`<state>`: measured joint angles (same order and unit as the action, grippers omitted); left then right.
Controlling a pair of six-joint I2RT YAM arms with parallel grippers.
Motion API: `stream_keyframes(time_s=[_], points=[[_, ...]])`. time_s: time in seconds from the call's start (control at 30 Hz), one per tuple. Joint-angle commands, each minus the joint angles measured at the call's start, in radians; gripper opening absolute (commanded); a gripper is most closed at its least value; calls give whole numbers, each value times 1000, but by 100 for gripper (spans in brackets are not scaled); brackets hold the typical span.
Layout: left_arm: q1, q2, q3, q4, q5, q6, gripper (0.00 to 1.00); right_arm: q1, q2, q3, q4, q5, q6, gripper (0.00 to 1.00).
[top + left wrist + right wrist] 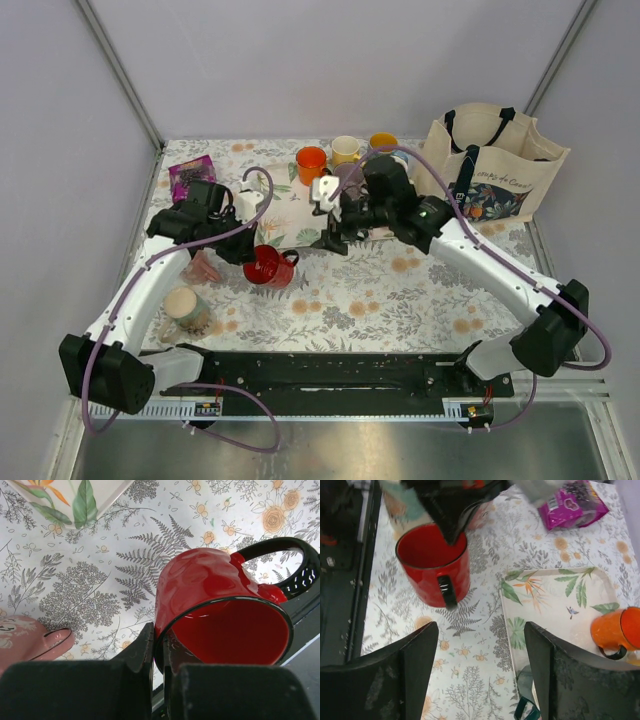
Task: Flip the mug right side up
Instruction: Turn over the cup at the center of the board.
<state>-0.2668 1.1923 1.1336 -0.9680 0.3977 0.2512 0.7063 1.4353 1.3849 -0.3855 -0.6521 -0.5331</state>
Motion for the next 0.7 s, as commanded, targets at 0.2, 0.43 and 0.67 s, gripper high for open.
stream_keyframes(time_s=[0.2,0.43,0.67], points=[[1,41,98,9,47,-67,0,131,108,60,-112,174,-389,71],[0,43,98,34,59,-52,0,159,233,204,-271,122,-479,68],[0,69,135,38,38,-32,0,222,338,305,-473,146,-587,53]])
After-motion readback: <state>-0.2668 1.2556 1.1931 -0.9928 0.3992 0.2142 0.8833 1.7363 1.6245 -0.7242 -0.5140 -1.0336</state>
